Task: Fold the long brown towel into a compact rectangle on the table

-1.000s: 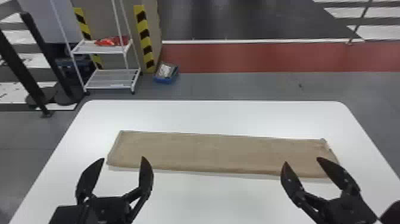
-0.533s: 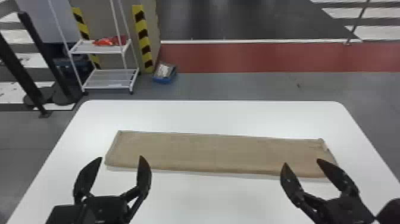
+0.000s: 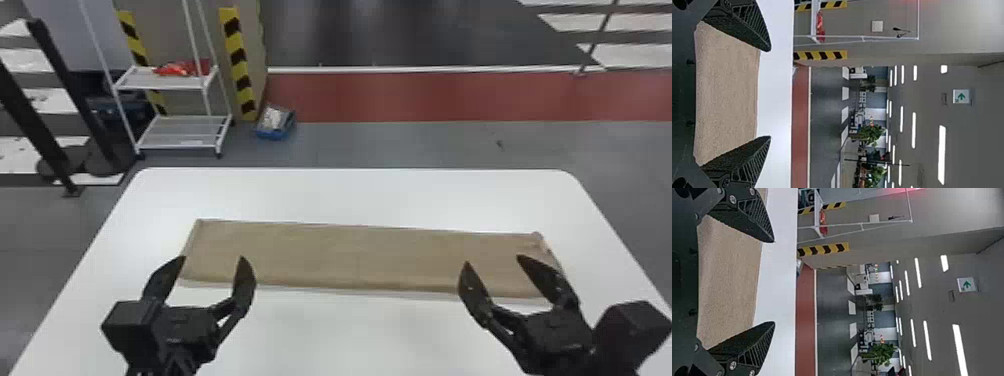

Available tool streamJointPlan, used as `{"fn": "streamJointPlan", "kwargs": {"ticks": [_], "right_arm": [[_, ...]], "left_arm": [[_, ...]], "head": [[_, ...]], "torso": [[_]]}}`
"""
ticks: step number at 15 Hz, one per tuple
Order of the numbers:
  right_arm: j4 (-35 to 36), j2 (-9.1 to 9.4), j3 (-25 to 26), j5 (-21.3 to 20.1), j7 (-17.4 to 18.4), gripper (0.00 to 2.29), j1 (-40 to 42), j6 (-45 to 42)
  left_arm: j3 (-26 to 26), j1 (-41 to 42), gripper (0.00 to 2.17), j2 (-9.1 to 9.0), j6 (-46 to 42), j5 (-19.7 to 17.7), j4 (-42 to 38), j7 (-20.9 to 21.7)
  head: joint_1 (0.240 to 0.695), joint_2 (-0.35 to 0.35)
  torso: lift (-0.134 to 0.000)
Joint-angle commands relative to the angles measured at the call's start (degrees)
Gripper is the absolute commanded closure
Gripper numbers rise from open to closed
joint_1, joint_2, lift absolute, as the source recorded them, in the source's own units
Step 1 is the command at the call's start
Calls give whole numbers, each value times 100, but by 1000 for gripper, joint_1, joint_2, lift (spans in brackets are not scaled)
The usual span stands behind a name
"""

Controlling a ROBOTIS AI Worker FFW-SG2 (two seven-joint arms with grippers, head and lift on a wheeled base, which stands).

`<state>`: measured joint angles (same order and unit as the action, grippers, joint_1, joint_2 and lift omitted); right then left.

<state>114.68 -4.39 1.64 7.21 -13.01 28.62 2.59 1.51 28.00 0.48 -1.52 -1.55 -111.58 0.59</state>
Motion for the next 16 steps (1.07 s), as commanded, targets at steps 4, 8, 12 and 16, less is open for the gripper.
{"fn": "streamJointPlan", "kwargs": {"ticks": [4,8,12,16], "right_arm": [[-570,105,-260,-571,53,147,-533,177],[-728,131,-322,-677,44,147,-586,106],[-807,201,-304,-773,35,147,-621,36],[-868,237,-313,-791,26,147,-683,-17]], "left_arm": [[877,-1842,100,13,658,-443,1877,811],[1026,-2748,157,233,992,-250,2852,1030],[1026,-3231,208,655,1080,-162,3749,1066],[1035,-3363,272,778,922,-135,4171,1136]], "head": [[695,83],[695,139],[695,171],[695,200]], "torso": [[-57],[-57],[-57],[-57]]}}
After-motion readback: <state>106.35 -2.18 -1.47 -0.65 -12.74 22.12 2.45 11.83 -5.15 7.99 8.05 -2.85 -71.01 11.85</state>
